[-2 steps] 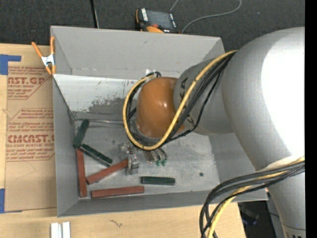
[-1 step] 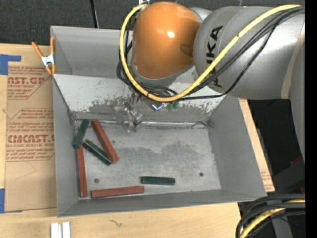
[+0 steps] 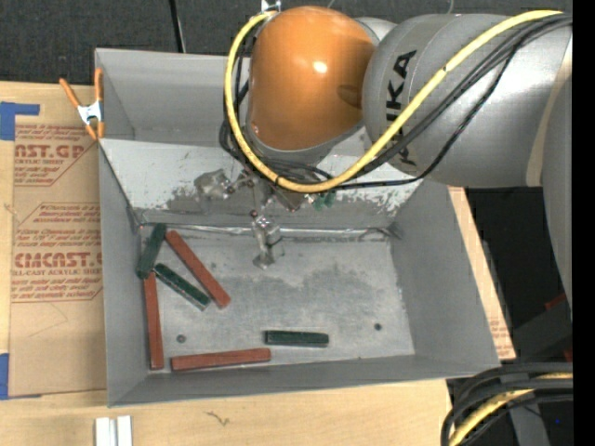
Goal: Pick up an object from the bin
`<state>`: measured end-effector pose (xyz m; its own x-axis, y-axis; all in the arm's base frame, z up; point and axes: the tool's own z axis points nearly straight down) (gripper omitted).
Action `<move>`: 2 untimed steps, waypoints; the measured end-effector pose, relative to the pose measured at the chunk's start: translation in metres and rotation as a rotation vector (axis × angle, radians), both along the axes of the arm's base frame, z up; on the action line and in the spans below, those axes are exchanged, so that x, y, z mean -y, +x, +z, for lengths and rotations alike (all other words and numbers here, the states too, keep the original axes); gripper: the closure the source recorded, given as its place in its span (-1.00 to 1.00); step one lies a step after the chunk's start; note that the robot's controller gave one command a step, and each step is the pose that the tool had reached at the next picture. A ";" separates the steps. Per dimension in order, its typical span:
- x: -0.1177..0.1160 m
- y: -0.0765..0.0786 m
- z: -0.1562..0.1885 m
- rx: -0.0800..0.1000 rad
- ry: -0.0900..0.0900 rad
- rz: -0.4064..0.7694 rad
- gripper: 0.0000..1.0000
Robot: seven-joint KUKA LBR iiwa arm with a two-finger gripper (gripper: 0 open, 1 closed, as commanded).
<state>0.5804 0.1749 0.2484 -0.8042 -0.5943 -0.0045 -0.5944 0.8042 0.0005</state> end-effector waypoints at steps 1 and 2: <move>0.010 -0.078 -0.113 -0.014 -0.004 -0.020 -1.00; 0.054 -0.069 -0.092 0.000 -0.003 0.017 -1.00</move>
Offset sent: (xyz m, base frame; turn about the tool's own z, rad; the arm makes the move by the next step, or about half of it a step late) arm -0.0741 -0.0103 -0.1083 0.0209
